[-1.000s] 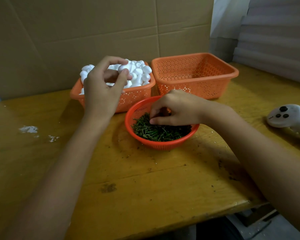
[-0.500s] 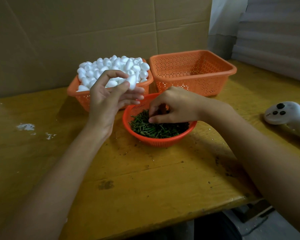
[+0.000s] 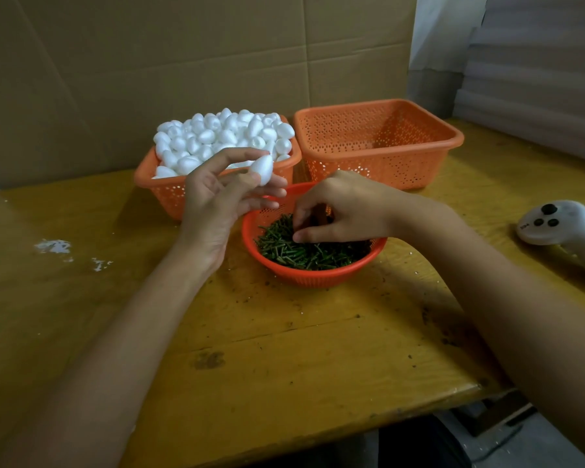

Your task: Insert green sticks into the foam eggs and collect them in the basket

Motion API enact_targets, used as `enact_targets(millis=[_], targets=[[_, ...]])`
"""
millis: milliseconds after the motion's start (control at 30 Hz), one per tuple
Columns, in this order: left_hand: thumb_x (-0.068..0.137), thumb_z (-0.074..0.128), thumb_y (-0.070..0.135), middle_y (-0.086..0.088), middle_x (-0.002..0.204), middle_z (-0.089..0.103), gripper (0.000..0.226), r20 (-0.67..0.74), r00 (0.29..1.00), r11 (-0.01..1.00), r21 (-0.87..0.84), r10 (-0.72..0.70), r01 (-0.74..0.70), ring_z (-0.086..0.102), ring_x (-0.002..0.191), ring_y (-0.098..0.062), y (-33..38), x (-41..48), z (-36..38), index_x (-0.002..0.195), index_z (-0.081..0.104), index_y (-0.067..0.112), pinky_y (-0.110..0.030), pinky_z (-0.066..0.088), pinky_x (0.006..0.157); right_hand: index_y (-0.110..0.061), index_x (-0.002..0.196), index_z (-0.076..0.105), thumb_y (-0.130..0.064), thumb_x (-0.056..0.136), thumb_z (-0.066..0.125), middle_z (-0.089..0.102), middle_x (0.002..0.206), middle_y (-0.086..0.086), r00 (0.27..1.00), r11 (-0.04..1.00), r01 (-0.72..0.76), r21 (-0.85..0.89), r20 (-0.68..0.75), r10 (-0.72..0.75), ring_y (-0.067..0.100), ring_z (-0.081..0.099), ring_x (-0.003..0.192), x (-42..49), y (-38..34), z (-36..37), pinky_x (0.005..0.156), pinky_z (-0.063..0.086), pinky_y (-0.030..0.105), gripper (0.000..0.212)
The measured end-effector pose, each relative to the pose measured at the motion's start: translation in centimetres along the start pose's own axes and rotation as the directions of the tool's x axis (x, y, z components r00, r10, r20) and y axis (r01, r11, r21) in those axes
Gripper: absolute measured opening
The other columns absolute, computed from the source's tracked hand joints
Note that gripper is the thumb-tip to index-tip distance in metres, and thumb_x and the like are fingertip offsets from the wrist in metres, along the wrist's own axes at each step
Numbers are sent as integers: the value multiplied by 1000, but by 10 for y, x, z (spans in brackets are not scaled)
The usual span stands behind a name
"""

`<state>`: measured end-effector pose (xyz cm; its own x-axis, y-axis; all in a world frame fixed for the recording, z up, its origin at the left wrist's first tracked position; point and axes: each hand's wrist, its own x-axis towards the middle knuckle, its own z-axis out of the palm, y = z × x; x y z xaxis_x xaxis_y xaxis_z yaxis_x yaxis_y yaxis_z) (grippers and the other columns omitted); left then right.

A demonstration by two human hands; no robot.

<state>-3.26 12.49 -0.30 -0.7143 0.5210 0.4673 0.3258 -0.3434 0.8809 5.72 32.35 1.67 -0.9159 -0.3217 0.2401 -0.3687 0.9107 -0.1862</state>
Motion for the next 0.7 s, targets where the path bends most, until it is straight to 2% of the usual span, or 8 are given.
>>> enact_targets(millis=[100,200,300,533,633,700], targets=[[87,72,11,-19,95,78,20,20,1000,1000,-10,12,-12,76,85,-35,1,0,1,106,65,10,-39,62,79,-26,104,78,-45,93,74,76,99,-15,1000,1000,-4,2,3,4,4,67,89,0,0,0,89,53,35,23],[93,70,1,-19,98,78,16,33,999,1000,7,15,-16,77,84,-33,1,0,1,104,60,7,-37,62,79,-26,104,78,-45,93,73,76,100,-15,1000,1000,-4,1,10,4,2,65,89,0,0,0,88,53,35,23],[92,72,-8,-19,102,79,23,24,1000,1000,23,9,-10,78,86,-34,0,0,-1,107,60,5,-35,63,78,-25,105,78,-44,93,74,77,100,-15,1000,1000,-1,1,9,1,4,67,91,0,0,0,88,52,36,23],[85,82,-2,-10,111,76,31,2,1000,1000,-18,16,-16,78,97,-41,-2,2,-2,109,63,2,-34,65,81,-25,106,78,-44,93,73,76,102,-15,1000,1000,-3,4,15,3,4,67,93,0,1,0,90,52,33,23],[84,85,0,-8,109,75,31,-5,999,1000,3,31,-31,77,103,-39,-4,3,-3,108,67,7,-42,64,89,-25,106,78,-43,93,73,76,102,-15,1000,1000,1,6,15,-2,3,67,93,0,1,0,89,52,33,23],[81,89,7,-7,111,77,36,-6,999,999,31,41,-41,75,108,-32,-4,4,-4,111,71,13,-48,60,97,-25,105,78,-43,93,73,76,101,-16,1000,1000,1,9,10,-1,2,66,92,0,1,0,89,52,33,22]])
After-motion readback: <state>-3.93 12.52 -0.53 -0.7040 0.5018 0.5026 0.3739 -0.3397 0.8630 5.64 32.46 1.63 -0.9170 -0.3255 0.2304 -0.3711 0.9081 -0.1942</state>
